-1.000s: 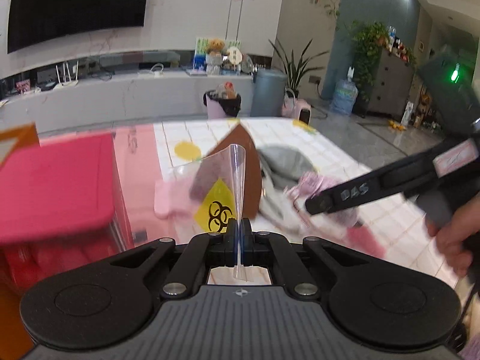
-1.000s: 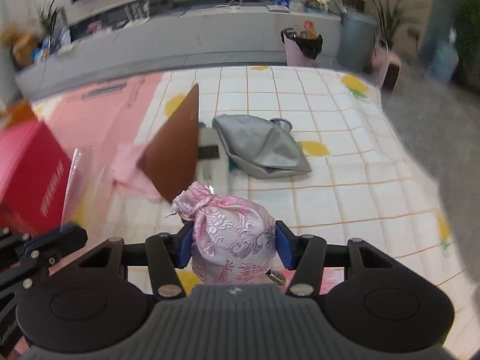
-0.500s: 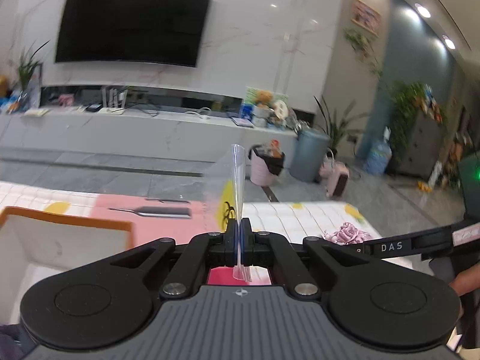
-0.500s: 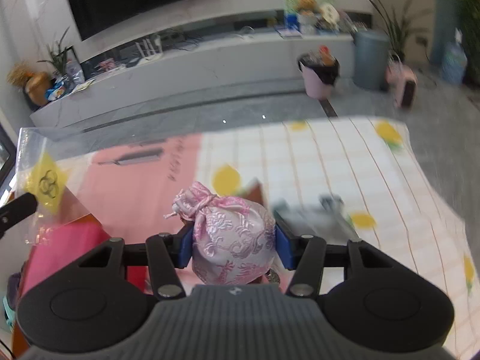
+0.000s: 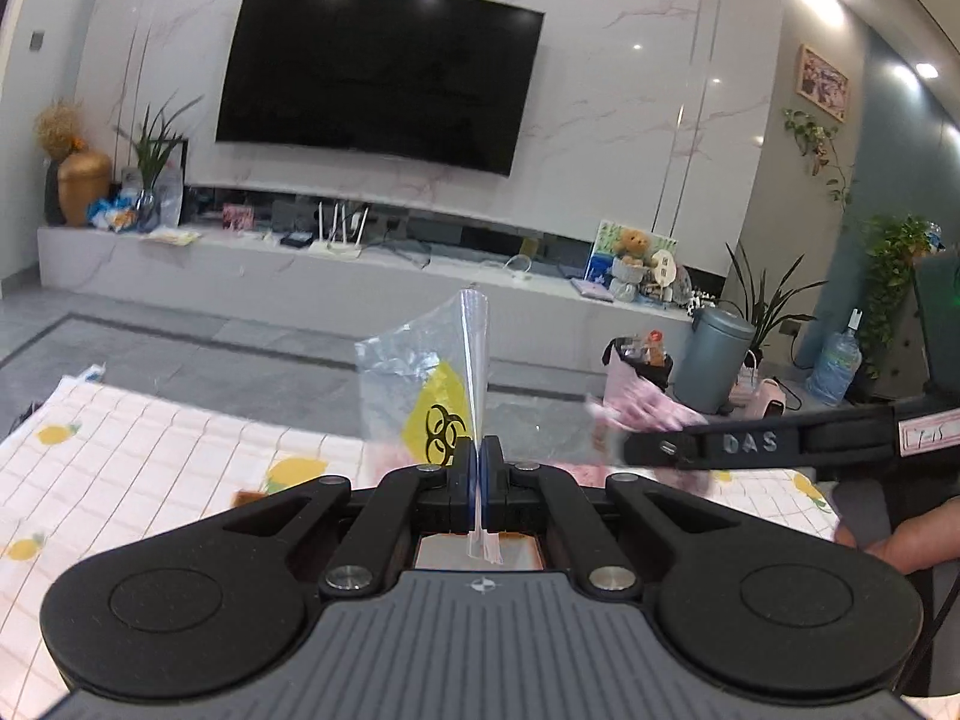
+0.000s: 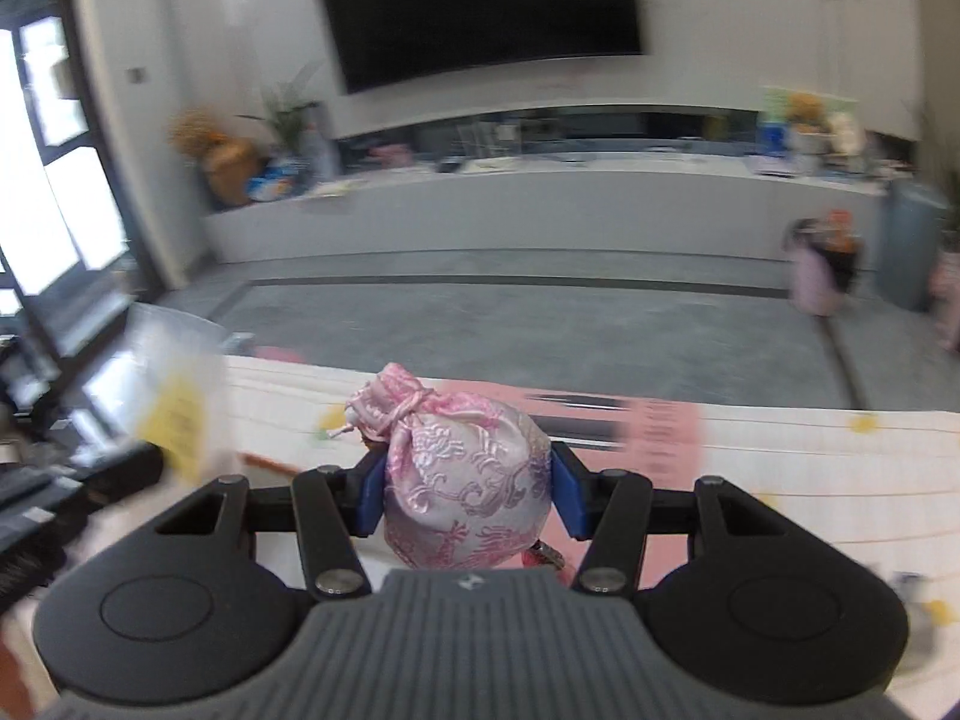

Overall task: Organize soft objects
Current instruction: 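Lift the biohazard bag and pink pouch and carry both over the orange box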

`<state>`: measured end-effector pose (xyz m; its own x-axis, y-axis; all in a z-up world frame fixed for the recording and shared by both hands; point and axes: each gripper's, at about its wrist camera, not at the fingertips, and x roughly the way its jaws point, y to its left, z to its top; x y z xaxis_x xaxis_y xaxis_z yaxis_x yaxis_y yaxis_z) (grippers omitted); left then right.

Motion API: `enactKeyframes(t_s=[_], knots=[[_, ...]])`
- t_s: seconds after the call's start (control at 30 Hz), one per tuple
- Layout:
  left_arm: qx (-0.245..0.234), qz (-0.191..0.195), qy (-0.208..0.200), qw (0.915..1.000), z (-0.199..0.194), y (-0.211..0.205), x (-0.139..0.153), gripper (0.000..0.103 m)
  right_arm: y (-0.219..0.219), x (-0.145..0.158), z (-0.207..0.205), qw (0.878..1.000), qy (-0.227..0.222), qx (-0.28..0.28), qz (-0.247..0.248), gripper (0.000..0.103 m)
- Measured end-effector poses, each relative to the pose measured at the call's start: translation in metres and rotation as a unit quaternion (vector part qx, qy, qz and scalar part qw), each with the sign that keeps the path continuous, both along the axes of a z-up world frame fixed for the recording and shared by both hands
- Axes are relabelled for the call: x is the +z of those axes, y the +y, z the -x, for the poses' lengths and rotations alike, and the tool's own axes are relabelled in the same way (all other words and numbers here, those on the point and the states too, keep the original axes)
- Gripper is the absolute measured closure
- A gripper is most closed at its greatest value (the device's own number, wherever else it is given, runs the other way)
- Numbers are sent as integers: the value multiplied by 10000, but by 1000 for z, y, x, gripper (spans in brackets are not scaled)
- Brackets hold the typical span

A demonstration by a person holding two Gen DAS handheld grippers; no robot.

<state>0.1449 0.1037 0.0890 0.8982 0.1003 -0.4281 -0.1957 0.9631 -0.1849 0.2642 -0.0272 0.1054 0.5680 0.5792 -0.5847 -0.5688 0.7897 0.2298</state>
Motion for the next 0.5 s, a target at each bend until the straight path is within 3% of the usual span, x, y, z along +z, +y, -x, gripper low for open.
enactKeyframes(t_s=[0.17,0.37,0.5], knots=[[58,4,28,10000,14,23,-8,102,44,-3,29,9966,192,659,-455,49],[216,389,372,9983,17,53,-32,102,83,-28,43,9936,431,1031,-165,49],[238,596,585,9962,11,73,-50,102,96,-50,35,9905,838,1045,-297,49]])
